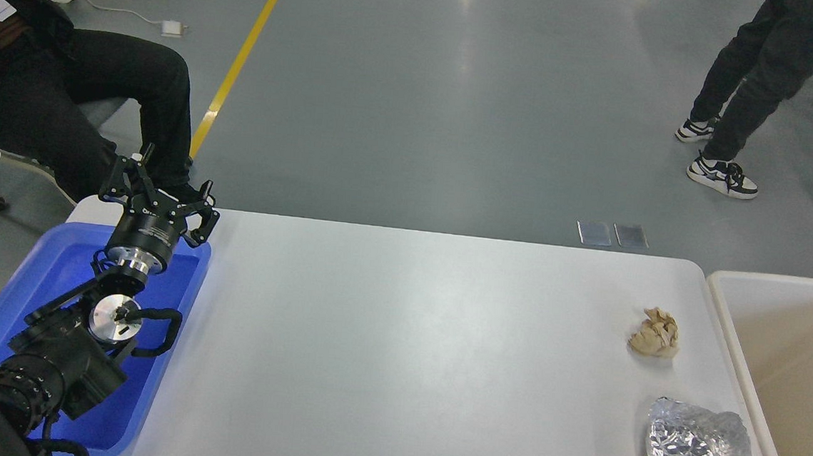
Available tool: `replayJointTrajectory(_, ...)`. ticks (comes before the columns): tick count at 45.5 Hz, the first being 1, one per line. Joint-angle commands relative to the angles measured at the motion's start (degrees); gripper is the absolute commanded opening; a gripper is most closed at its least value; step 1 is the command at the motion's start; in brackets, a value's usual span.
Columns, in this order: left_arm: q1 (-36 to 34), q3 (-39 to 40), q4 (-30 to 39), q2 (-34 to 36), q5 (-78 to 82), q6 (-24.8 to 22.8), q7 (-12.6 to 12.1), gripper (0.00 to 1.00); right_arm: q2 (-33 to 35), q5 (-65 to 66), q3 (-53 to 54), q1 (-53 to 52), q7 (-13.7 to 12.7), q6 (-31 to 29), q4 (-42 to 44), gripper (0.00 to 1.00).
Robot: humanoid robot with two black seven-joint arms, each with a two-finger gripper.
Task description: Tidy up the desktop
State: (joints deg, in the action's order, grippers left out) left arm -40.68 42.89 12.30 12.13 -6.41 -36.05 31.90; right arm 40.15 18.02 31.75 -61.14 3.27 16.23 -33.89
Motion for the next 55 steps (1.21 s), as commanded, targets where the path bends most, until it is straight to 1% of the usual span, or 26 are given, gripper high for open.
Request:
replayJointTrajectory(1,-0.01,0.0,0.0,0.0,0.0,0.02,0.0,1.0,2.65,0.7,15.26,-2.66,0.51,-3.84,-13.56,1.0)
replayJointTrajectory(3,-0.01,0.0,0.0,0.0,0.0,0.02,0.0,1.0,2.56,0.7,15.62,-2.4,1.64,-3.92,-15.05,1.0)
replayJointTrajectory(5,0.08,0.0,0.0,0.0,0.0,0.02,0.0,1.0,2.48,0.7,15.71,-2.05,3.66,-3.92,-16.28,1.0)
replayJointTrajectory(10,-0.01,0.0,0.0,0.0,0.0,0.02,0.0,1.0,1.51,0.7,17.81,0.49,10.51,-4.27,-18.84,1.0)
replayJointTrajectory(13,-0.01,0.0,0.0,0.0,0.0,0.02,0.0,1.0,-0.07,0.7,18.78,2.95,14.47,-5.76,-19.1,1.0)
replayJointTrajectory(15,-0.01,0.0,0.0,0.0,0.0,0.02,0.0,1.0,-1.3,0.7,18.96,4.45,16.49,-6.99,-19.02,1.0)
replayJointTrajectory(17,-0.01,0.0,0.0,0.0,0.0,0.02,0.0,1.0,-2.88,0.7,18.87,6.47,17.55,-8.23,-18.75,1.0)
replayJointTrajectory(28,-0.01,0.0,0.0,0.0,0.0,0.02,0.0,1.0,-14.13,0.7,19.13,18.16,18.0,-9.28,-18.49,1.0)
replayJointTrajectory(32,-0.01,0.0,0.0,0.0,0.0,0.02,0.0,1.0,-17.2,0.7,19.83,21.32,18.17,-9.46,-18.05,1.0)
replayJointTrajectory(40,-0.01,0.0,0.0,0.0,0.0,0.02,0.0,1.0,-22.92,0.53,22.82,26.33,18.26,-9.46,-12.34,1.0)
replayJointTrajectory(49,-0.01,0.0,0.0,0.0,0.0,0.02,0.0,1.0,-23.28,0.35,22.12,27.48,18.26,-11.57,-10.23,1.0)
replayJointTrajectory(55,-0.01,0.0,0.0,0.0,0.0,0.02,0.0,1.0,-22.75,0.35,22.3,27.22,18.26,-11.48,-10.14,1.0)
